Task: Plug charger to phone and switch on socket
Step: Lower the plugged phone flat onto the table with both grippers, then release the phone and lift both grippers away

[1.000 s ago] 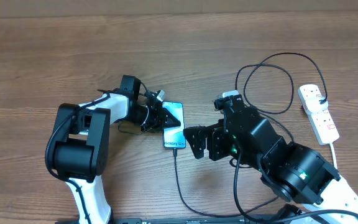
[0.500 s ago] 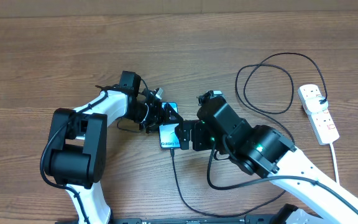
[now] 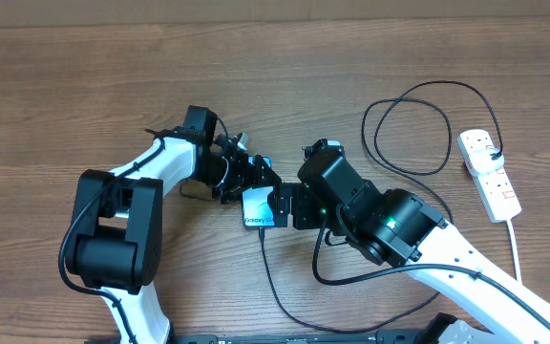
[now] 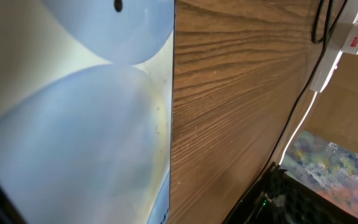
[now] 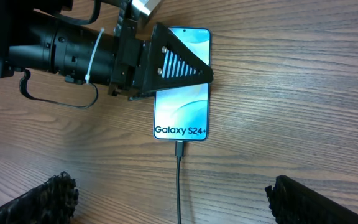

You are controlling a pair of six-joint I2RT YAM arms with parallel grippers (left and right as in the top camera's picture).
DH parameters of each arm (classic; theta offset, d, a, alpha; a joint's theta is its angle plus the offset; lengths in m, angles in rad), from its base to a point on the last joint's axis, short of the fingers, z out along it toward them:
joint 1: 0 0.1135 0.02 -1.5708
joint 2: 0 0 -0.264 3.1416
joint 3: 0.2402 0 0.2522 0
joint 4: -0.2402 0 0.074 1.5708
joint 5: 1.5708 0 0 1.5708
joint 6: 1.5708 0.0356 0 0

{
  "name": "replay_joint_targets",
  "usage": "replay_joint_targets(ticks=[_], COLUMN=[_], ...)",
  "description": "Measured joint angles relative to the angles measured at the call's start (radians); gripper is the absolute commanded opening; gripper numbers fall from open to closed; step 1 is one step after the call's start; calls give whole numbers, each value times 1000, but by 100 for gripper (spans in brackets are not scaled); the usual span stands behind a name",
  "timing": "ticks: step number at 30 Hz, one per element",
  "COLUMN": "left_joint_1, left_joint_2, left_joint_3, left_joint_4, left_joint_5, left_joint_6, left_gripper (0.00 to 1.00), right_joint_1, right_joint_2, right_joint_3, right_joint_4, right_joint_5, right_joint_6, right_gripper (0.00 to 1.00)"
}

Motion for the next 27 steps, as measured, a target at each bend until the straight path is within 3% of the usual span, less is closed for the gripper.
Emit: replay_joint_targets(ticks=[8, 27], left_joint_1=[-2, -2], left_joint_2=[-19, -46], left_joint_3=[13, 32], left_joint_4=[-20, -42], left_joint_5=[-84, -292], left_joint_6=[-73, -119], left_gripper=[88, 89], right_joint_1=[0, 0], right_joint_2=[0, 0], right_joint_3=[0, 0], right_joint_4=[0, 0], right_joint_5=[18, 24], right_joint_6=[2, 2], right_gripper=[100, 100])
